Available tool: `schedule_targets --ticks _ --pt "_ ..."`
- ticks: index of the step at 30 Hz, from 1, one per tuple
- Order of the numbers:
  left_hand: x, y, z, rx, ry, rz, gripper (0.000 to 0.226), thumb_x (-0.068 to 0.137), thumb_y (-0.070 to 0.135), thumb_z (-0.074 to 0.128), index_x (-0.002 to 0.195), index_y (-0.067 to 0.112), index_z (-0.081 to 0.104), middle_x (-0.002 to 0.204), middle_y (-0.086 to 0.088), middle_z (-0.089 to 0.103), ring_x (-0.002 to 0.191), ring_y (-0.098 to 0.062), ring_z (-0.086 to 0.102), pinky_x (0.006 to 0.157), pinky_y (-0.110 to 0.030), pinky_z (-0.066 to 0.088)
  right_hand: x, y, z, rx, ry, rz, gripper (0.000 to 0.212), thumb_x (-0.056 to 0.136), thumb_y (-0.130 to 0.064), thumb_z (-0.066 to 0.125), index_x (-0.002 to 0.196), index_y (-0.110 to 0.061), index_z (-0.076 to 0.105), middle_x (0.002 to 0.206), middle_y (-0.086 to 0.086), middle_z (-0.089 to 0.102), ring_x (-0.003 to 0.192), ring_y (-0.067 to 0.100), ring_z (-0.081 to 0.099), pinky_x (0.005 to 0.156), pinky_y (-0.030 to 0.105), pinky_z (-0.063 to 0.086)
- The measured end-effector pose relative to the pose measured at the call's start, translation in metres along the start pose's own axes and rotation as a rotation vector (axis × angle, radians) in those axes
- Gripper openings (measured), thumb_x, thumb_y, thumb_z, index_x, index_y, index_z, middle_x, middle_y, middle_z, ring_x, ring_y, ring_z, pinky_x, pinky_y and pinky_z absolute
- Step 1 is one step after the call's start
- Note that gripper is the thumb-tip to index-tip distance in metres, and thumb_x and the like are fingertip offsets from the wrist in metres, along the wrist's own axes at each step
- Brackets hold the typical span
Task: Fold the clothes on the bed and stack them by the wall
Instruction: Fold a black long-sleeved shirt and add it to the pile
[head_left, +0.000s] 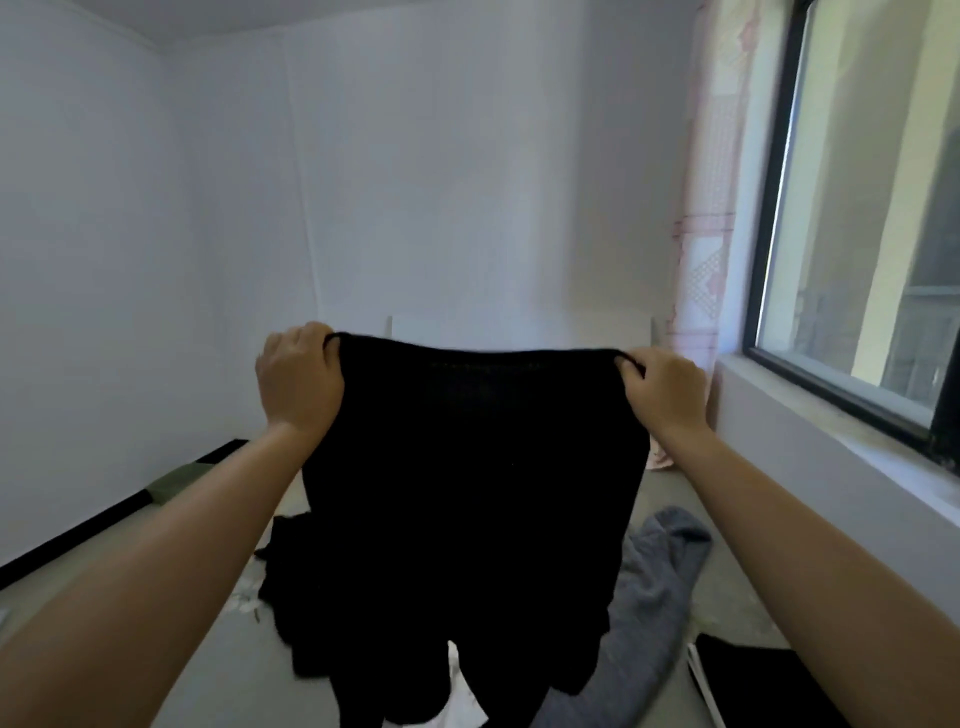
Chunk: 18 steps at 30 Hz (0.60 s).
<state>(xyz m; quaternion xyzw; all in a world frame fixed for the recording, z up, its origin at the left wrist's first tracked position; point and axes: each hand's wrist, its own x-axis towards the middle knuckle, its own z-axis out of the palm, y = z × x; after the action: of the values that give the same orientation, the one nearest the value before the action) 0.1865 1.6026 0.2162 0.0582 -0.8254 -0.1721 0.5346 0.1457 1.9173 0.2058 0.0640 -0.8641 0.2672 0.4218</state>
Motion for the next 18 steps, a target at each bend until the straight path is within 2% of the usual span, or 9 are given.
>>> schedule_targets --ticks 2,5,7,10,12,15,18 --pt "-0.005 0.009 -0.003 -0.091 0.044 -0.043 0.020 0.094 0.006 0.043 0.097 -0.008 0.057 0.096 -0.029 0.057 0.089 -0.040 0.052 0.073 -0.040 0.035 -0.003 -0.003 -0.002 0.151 -0.005 0.001 0.022 0.091 -0.008 0.051 0.093 0.005 0.068 0.090 0.023 0.068 0.084 0.037 0.060 0.066 0.030 0.030" --pt "-0.013 0.021 -0.007 -0.110 0.056 0.012 0.020 0.093 0.005 0.045 0.102 -0.007 0.058 0.101 -0.028 0.056 0.090 -0.041 0.054 0.072 -0.042 0.038 -0.009 -0.012 -0.005 0.193 -0.012 -0.081 0.021 0.091 -0.009 0.051 0.091 0.004 0.068 0.084 0.021 0.068 0.076 0.031 0.059 0.055 0.022 0.022" --pt "-0.013 0.028 -0.014 -0.123 0.079 0.018 0.021 0.093 0.005 0.046 0.104 -0.007 0.059 0.104 -0.028 0.057 0.091 -0.041 0.055 0.072 -0.042 0.039 -0.009 -0.024 -0.009 0.199 -0.022 -0.125 0.022 0.092 -0.010 0.050 0.090 0.004 0.068 0.084 0.020 0.068 0.073 0.028 0.057 0.055 0.020 0.022" --pt "-0.004 0.034 -0.028 -0.128 0.113 -0.019 0.023 0.094 0.008 0.044 0.107 -0.005 0.059 0.107 -0.027 0.056 0.092 -0.040 0.054 0.072 -0.039 0.037 -0.001 -0.045 -0.017 0.237 0.051 -0.100 0.025 0.093 -0.011 0.048 0.088 0.006 0.066 0.083 0.021 0.066 0.075 0.032 0.057 0.059 0.024 0.028" --pt "0.008 0.030 -0.040 -0.110 0.142 -0.017 0.024 0.095 0.010 0.045 0.107 -0.003 0.059 0.107 -0.026 0.055 0.092 -0.039 0.054 0.073 -0.038 0.037 0.010 -0.059 -0.020 0.257 0.095 -0.083 0.025 0.093 -0.012 0.047 0.086 0.007 0.063 0.082 0.022 0.065 0.073 0.032 0.055 0.059 0.025 0.025" --pt "0.025 0.013 -0.059 -0.064 0.188 -0.004 0.023 0.094 0.012 0.046 0.106 -0.002 0.061 0.104 -0.027 0.056 0.090 -0.040 0.055 0.072 -0.039 0.039 0.029 -0.074 -0.024 0.195 0.121 -0.111 0.026 0.093 -0.015 0.048 0.086 0.005 0.063 0.084 0.024 0.065 0.077 0.037 0.057 0.060 0.027 0.026" --pt "0.031 -0.008 -0.070 0.025 0.132 0.026 0.023 0.094 0.013 0.047 0.104 0.000 0.063 0.102 -0.026 0.056 0.084 -0.042 0.056 0.071 -0.040 0.041 0.038 -0.076 -0.016 0.014 -0.030 -0.176 0.028 0.093 -0.021 0.049 0.093 0.002 0.064 0.092 0.026 0.065 0.088 0.039 0.059 0.062 0.030 0.028"
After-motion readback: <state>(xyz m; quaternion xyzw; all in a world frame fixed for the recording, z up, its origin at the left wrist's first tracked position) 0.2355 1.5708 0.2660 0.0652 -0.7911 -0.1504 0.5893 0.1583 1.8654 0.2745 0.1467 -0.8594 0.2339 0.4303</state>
